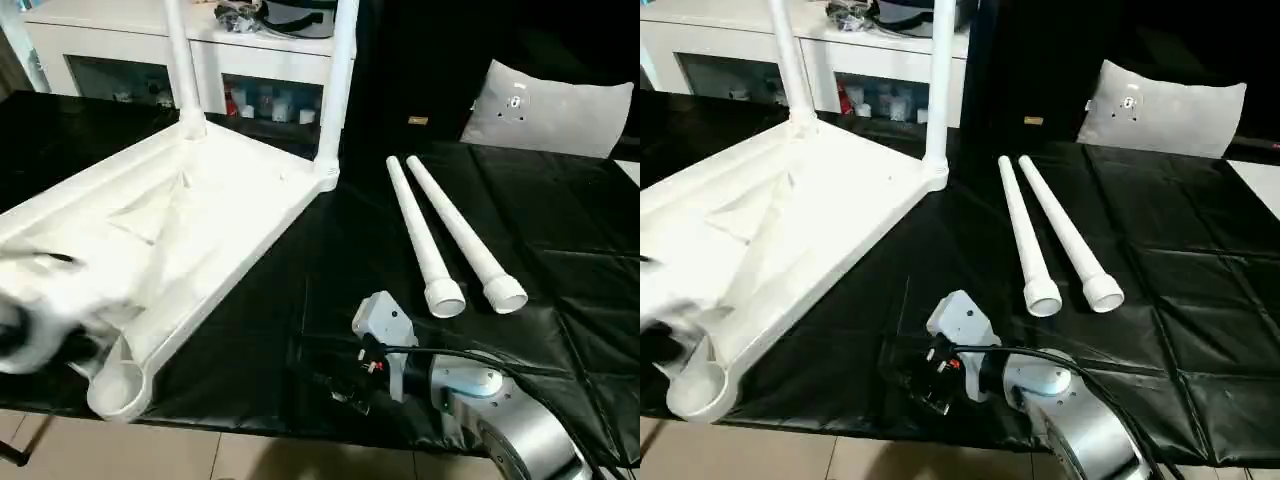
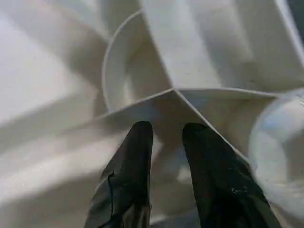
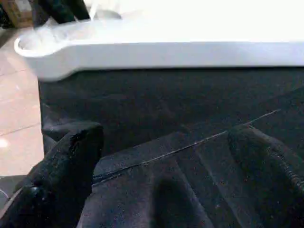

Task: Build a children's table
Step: Rotate table base

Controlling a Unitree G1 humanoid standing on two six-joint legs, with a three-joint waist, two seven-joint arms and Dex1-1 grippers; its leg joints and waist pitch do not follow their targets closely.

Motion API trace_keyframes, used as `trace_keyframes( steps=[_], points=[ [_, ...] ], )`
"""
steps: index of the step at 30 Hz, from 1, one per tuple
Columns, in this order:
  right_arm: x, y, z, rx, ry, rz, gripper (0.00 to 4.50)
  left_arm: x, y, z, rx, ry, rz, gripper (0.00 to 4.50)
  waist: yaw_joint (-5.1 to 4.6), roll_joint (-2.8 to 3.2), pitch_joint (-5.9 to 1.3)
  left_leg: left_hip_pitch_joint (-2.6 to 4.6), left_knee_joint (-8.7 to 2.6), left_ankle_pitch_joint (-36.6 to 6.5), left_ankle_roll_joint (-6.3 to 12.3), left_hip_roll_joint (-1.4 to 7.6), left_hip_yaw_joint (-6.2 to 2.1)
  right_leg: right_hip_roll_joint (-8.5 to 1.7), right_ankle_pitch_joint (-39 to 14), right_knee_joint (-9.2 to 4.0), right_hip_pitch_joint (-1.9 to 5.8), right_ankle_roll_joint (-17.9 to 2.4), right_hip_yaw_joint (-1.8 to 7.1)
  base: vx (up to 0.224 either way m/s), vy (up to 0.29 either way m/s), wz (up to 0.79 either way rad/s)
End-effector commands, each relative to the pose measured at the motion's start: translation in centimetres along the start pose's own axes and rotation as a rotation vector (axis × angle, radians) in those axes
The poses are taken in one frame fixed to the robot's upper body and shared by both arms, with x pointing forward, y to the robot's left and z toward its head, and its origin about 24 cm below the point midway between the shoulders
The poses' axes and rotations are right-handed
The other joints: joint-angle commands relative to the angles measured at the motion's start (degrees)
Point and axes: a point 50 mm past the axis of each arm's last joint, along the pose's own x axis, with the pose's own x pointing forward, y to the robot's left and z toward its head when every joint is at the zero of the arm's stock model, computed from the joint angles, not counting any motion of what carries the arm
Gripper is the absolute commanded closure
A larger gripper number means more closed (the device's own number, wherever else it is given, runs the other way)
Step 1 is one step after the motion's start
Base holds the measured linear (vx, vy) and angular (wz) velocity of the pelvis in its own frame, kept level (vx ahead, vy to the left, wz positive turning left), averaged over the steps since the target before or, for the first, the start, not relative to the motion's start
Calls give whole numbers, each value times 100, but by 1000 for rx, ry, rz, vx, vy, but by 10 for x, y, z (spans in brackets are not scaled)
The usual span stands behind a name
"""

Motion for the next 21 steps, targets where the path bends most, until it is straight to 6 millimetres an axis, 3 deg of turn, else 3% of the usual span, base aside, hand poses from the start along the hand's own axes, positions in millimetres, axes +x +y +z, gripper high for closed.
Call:
trace_keyframes(
  steps=[1,9,12,15,18,20,21],
  points=[
    [-3,-5,0,-9,5,-14,0,5,-13,13,31,-49,-91,320,-12,192,-266,65,-479,-1720,-247,196,-110,-451,-1817,-448,167,-900,303,0,0,0],
    [-8,-11,1,-11,6,-38,0,32,-32,50,71,-230,-210,320,-15,174,-283,38,-458,-1525,-247,178,-91,-442,-1736,-452,220,-870,297,0,0,0],
    [-11,-13,1,-11,8,-46,0,43,-34,60,67,-263,-206,320,-28,166,-273,66,-442,-1618,-216,171,-87,-429,-2030,-503,186,-747,292,0,0,0],
    [-15,-19,2,-14,5,-78,0,61,-30,77,35,-318,-154,320,-22,153,-299,68,-416,-1582,-191,162,-82,-428,-2086,-524,200,-701,286,0,0,0],
    [-20,-28,4,-18,-5,-127,0,80,-28,101,-32,-406,-120,320,5,146,-307,46,-400,-1457,-134,153,-77,-427,-2014,-536,217,-703,280,0,0,0],
    [-21,-29,5,-19,-8,-136,0,83,-28,104,-31,-417,-117,320,13,128,-316,15,-409,-1423,-116,152,-96,-441,-2090,-542,254,-664,268,0,0,0],
    [-21,-30,5,-18,-11,-144,0,85,-28,106,-31,-428,-119,320,19,150,-320,3,-413,-1399,-116,153,-105,-452,-2094,-537,264,-642,266,0,0,0]
  ],
)
